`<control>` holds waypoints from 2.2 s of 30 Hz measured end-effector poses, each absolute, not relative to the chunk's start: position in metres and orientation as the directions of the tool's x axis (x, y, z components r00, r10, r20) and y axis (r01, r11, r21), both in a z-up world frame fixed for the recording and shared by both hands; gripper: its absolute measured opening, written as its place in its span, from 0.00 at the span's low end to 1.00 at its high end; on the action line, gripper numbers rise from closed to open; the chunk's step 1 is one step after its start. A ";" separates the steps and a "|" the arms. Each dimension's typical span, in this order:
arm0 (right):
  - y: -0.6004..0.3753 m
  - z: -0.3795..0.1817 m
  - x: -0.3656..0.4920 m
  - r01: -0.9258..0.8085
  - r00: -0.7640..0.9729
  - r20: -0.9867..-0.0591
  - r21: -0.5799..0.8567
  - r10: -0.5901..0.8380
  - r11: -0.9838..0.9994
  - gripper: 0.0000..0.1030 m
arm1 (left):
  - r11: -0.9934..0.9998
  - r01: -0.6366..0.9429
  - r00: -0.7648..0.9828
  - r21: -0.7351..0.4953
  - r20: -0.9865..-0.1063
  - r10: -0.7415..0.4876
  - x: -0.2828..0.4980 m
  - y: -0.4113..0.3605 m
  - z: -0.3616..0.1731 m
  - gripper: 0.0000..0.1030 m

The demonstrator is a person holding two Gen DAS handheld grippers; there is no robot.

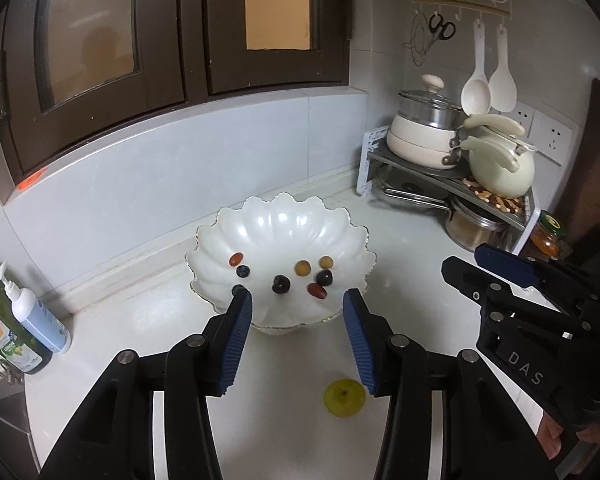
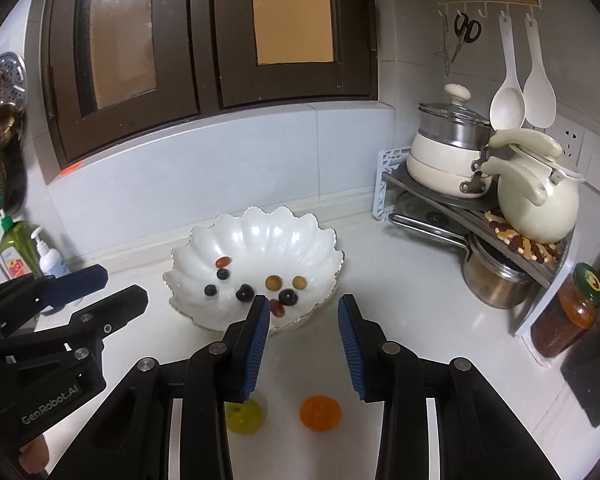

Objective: Organize fruits
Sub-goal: 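Move both open tools back from the bowl toward the apple and orange, then close the left tool on the green apple while the right tool grips the orange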

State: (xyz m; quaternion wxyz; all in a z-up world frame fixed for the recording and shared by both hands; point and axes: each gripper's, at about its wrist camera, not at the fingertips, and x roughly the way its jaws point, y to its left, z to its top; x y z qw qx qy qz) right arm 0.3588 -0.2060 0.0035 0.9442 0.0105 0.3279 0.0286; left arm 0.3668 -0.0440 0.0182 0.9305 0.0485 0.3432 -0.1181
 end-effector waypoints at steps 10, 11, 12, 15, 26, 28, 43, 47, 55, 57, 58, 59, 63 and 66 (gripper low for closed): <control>-0.211 -0.008 0.337 -0.047 0.776 -0.627 0.049 0.067 0.998 0.36 | 0.965 0.262 0.718 0.003 -0.669 -0.193 0.346 -0.048 -0.002 0.48; -0.212 -0.010 0.335 -0.045 0.775 -0.629 0.050 0.066 0.998 0.36 | 0.965 0.262 0.715 0.002 -0.672 -0.193 0.344 -0.049 -0.004 0.48; -0.213 -0.012 0.333 -0.043 0.773 -0.631 0.053 0.067 0.998 0.36 | 0.964 0.266 0.708 0.000 -0.679 -0.196 0.343 -0.050 -0.007 0.48; -0.215 -0.017 0.329 -0.040 0.766 -0.639 0.059 0.068 0.997 0.36 | 0.964 0.267 0.699 -0.008 -0.687 -0.200 0.338 -0.052 -0.013 0.48; -0.218 -0.038 0.319 -0.038 0.741 -0.668 0.064 0.071 0.997 0.36 | 0.961 0.277 0.669 -0.017 -0.714 -0.206 0.328 -0.058 -0.038 0.52; -0.219 -0.041 0.317 -0.035 0.736 -0.674 0.060 0.067 0.998 0.36 | 0.961 0.274 0.660 -0.019 -0.723 -0.203 0.327 -0.058 -0.043 0.52; -0.220 -0.071 0.319 -0.036 0.690 -0.721 0.059 0.067 0.998 0.49 | 0.950 0.308 0.621 -0.040 -0.748 -0.233 0.321 -0.060 -0.075 0.56; -0.220 -0.081 0.323 -0.040 0.666 -0.742 0.067 0.076 0.997 0.49 | 0.946 0.321 0.614 -0.042 -0.752 -0.241 0.322 -0.061 -0.083 0.58; -0.219 -0.099 0.330 -0.053 0.627 -0.773 0.081 0.096 0.995 0.49 | 0.941 0.336 0.586 -0.037 -0.774 -0.240 0.329 -0.062 -0.100 0.59; -0.220 -0.105 0.333 -0.052 0.614 -0.783 0.088 0.101 0.995 0.49 | 0.940 0.338 0.573 -0.041 -0.783 -0.240 0.331 -0.062 -0.105 0.59; -0.220 -0.107 0.335 -0.051 0.609 -0.786 0.091 0.103 0.995 0.49 | 0.940 0.340 0.568 -0.044 -0.787 -0.242 0.332 -0.063 -0.107 0.59; -0.220 -0.110 0.336 -0.050 0.604 -0.790 0.094 0.105 0.994 0.49 | 0.939 0.341 0.564 -0.045 -0.789 -0.243 0.333 -0.064 -0.109 0.59; -0.221 -0.119 0.342 -0.052 0.580 -0.806 0.106 0.116 0.993 0.49 | 0.936 0.348 0.539 -0.059 -0.804 -0.251 0.339 -0.066 -0.118 0.59; -0.221 -0.125 0.347 -0.050 0.565 -0.817 0.106 0.116 0.993 0.49 | 0.933 0.356 0.533 -0.054 -0.808 -0.251 0.342 -0.069 -0.123 0.59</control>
